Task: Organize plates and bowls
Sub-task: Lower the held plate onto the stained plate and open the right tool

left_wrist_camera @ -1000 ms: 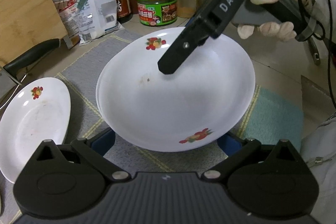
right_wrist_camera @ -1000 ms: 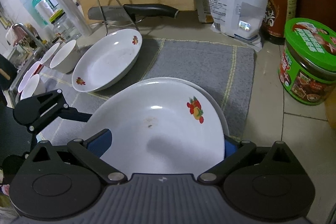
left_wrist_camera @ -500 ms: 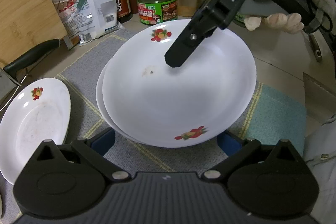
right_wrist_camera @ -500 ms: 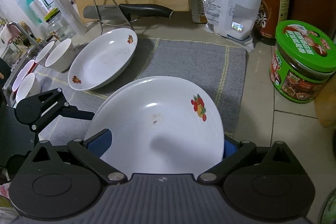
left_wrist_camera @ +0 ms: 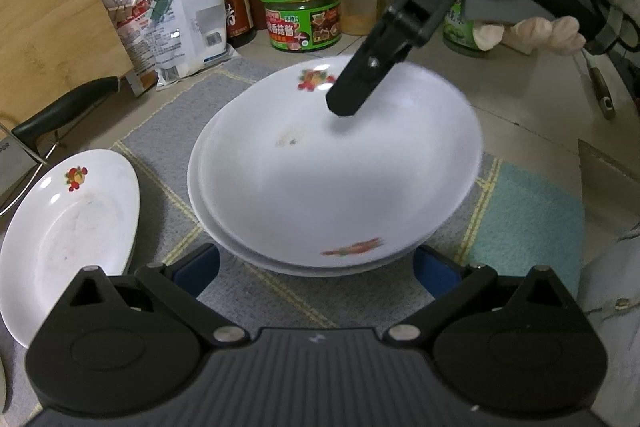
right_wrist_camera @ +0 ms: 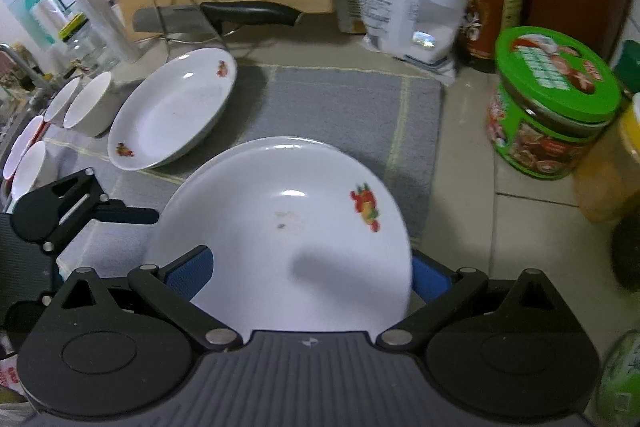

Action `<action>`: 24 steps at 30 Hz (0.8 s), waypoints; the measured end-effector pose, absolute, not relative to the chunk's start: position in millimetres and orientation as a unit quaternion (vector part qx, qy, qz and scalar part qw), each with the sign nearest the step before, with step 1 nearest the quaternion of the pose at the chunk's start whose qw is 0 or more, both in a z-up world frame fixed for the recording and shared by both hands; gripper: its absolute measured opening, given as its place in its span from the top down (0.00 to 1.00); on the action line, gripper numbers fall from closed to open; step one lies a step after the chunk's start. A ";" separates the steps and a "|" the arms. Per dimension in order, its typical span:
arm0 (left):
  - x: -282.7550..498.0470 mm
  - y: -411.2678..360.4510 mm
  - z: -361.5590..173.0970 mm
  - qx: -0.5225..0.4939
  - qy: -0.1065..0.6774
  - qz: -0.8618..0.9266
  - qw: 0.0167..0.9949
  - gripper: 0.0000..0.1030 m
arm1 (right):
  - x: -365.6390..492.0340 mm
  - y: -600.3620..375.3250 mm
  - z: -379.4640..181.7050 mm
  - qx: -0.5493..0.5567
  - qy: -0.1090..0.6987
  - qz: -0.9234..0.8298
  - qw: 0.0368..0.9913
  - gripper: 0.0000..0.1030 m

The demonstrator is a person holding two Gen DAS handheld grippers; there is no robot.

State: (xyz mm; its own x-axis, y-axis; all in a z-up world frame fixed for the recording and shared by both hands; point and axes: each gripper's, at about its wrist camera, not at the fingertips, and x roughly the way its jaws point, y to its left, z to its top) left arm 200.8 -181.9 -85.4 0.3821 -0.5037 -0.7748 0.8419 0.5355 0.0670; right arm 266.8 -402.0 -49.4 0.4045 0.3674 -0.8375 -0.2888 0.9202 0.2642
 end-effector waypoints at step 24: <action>167.1 -114.7 -52.5 0.097 0.301 -0.294 0.902 0.01 | 205.2 -347.3 -22.8 -0.108 0.354 0.103 0.923 0.00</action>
